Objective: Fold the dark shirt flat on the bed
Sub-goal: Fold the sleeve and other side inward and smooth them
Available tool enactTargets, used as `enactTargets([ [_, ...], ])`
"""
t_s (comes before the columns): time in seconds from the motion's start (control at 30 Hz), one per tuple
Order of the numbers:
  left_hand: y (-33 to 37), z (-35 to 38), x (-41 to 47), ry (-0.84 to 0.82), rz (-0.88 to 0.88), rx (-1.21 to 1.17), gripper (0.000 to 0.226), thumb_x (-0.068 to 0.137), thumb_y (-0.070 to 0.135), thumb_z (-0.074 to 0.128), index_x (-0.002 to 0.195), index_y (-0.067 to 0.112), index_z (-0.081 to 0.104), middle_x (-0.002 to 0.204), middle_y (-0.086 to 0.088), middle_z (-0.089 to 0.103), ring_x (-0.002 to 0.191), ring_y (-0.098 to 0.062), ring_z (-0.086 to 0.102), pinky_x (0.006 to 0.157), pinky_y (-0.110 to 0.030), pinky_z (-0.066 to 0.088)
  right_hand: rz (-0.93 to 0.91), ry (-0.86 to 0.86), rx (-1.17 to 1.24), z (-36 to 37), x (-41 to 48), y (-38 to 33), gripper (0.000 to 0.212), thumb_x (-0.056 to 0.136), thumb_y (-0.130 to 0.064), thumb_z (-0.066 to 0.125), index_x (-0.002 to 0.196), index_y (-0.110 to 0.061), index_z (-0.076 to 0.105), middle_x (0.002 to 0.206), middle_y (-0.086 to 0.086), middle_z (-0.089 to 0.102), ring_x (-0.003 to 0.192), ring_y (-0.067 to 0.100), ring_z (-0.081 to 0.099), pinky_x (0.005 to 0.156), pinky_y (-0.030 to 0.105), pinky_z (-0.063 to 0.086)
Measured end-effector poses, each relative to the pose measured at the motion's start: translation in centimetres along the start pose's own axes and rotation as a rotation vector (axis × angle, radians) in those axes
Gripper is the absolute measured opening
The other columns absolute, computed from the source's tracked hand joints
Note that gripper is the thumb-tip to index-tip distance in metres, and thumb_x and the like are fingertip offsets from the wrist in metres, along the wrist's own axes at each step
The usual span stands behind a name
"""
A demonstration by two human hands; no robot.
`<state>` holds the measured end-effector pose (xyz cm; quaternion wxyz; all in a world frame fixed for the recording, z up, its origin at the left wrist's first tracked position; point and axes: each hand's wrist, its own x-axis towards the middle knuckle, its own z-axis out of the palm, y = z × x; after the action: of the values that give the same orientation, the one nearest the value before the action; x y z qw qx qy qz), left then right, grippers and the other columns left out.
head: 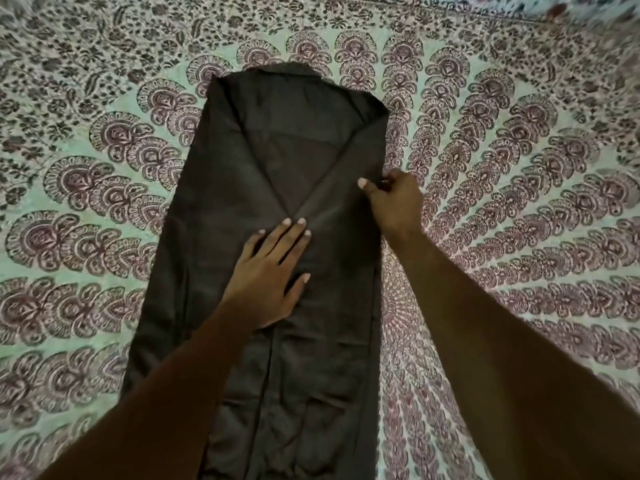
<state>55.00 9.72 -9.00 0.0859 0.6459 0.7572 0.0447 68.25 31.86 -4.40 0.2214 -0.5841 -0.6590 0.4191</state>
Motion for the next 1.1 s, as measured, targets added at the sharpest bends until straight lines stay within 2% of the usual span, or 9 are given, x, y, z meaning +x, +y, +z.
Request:
enactTargets([
  [0.17, -0.1, 0.0, 0.3, -0.039, -0.016, -0.015, 0.074, 0.1, 0.054, 0.041, 0.166, 0.022, 0.025, 0.176, 0.003, 0.015, 0.162, -0.017, 0.014, 0.126, -0.049, 0.023, -0.06, 0.087, -0.029, 1.3, 8.0, -3.5, 0.039, 0.09, -0.026, 0.079, 0.118, -0.002, 0.067, 0.114, 0.01, 0.074, 0.101, 0.018, 0.065, 0.079, 0.012, 0.036],
  [0.37, -0.4, 0.0, 0.6, -0.024, -0.03, -0.031, 0.076, 0.095, 0.054, 0.051, 0.162, 0.023, 0.035, 0.174, 0.004, 0.022, 0.16, -0.017, 0.022, 0.121, -0.048, 0.03, -0.059, 0.146, -0.07, 3.7, 14.1, -6.8, 0.027, 0.09, -0.023, 0.073, 0.112, -0.008, 0.068, 0.115, 0.011, 0.071, 0.108, 0.027, 0.067, 0.092, 0.029, 0.047],
  [0.5, -0.6, 0.2, 0.7, -0.013, -0.026, -0.036, 0.078, 0.093, 0.055, 0.054, 0.162, 0.024, 0.036, 0.174, 0.004, 0.022, 0.16, -0.017, 0.023, 0.12, -0.047, 0.032, -0.017, 0.116, -0.119, 4.7, 16.8, -7.5, 0.006, 0.089, -0.013, 0.065, 0.083, -0.012, 0.066, 0.096, 0.009, 0.072, 0.098, 0.025, 0.068, 0.088, 0.029, 0.05],
  [0.57, -0.7, 0.3, 0.7, -0.019, -0.023, -0.033, 0.078, 0.093, 0.055, 0.054, 0.162, 0.024, 0.036, 0.174, 0.004, 0.022, 0.16, -0.018, 0.023, 0.119, -0.048, 0.033, 0.018, 0.123, -0.09, 4.9, 17.5, -7.7, 0.026, 0.092, -0.009, 0.066, 0.072, -0.018, 0.05, 0.089, 0.006, 0.064, 0.092, 0.022, 0.062, 0.091, 0.033, 0.051],
  [0.63, -0.7, 0.4, 0.7, -0.028, -0.022, -0.031, 0.079, 0.093, 0.056, 0.054, 0.162, 0.024, 0.036, 0.174, 0.004, 0.021, 0.16, -0.018, 0.024, 0.119, -0.048, 0.033, 0.049, 0.122, -0.064, 5.0, 18.2, -7.3, 0.019, 0.09, -0.012, 0.071, 0.079, -0.016, 0.057, 0.093, 0.009, 0.07, 0.094, 0.027, 0.067, 0.093, 0.038, 0.057],
  [0.7, -0.7, 0.4, 0.8, -0.033, -0.026, -0.031, 0.08, 0.091, 0.056, 0.055, 0.162, 0.024, 0.036, 0.174, 0.004, 0.021, 0.16, -0.018, 0.024, 0.118, -0.048, 0.034, 0.085, 0.088, -0.009, 4.9, 18.8, -6.5, 0.016, 0.082, -0.017, 0.08, 0.079, -0.021, 0.065, 0.09, 0.008, 0.075, 0.083, 0.026, 0.073, 0.081, 0.043, 0.063],
  [0.9, -0.7, 0.1, 0.8, -0.007, -0.015, -0.03, 0.081, 0.089, 0.053, 0.058, 0.161, 0.021, 0.039, 0.174, 0.003, 0.024, 0.159, -0.019, 0.028, 0.116, -0.048, 0.038, 0.106, -0.07, 0.172, 3.1, 18.7, -5.1, 0.038, 0.071, -0.012, 0.09, 0.104, -0.008, 0.07, 0.1, 0.019, 0.074, 0.053, 0.012, 0.061, 0.046, 0.023, 0.047],
  [1.0, -0.7, 0.1, 0.8, -0.015, -0.024, -0.029, 0.082, 0.089, 0.053, 0.059, 0.161, 0.021, 0.039, 0.173, 0.002, 0.025, 0.158, -0.019, 0.029, 0.115, -0.049, 0.039, 0.112, -0.125, 0.184, 2.6, 18.8, -5.0, 0.038, 0.076, -0.001, 0.083, 0.11, -0.004, 0.068, 0.093, 0.02, 0.073, 0.047, 0.008, 0.058, 0.045, 0.023, 0.047],
  [1.1, -0.6, 0.1, 0.8, -0.016, -0.028, -0.025, 0.082, 0.088, 0.053, 0.06, 0.161, 0.022, 0.039, 0.173, 0.002, 0.026, 0.158, -0.019, 0.03, 0.115, -0.049, 0.038, 0.125, -0.103, 0.169, 2.4, 19.2, -5.0, 0.019, 0.085, -0.006, 0.074, 0.102, -0.01, 0.067, 0.077, 0.011, 0.069, 0.048, 0.01, 0.057, 0.057, 0.028, 0.051],
])
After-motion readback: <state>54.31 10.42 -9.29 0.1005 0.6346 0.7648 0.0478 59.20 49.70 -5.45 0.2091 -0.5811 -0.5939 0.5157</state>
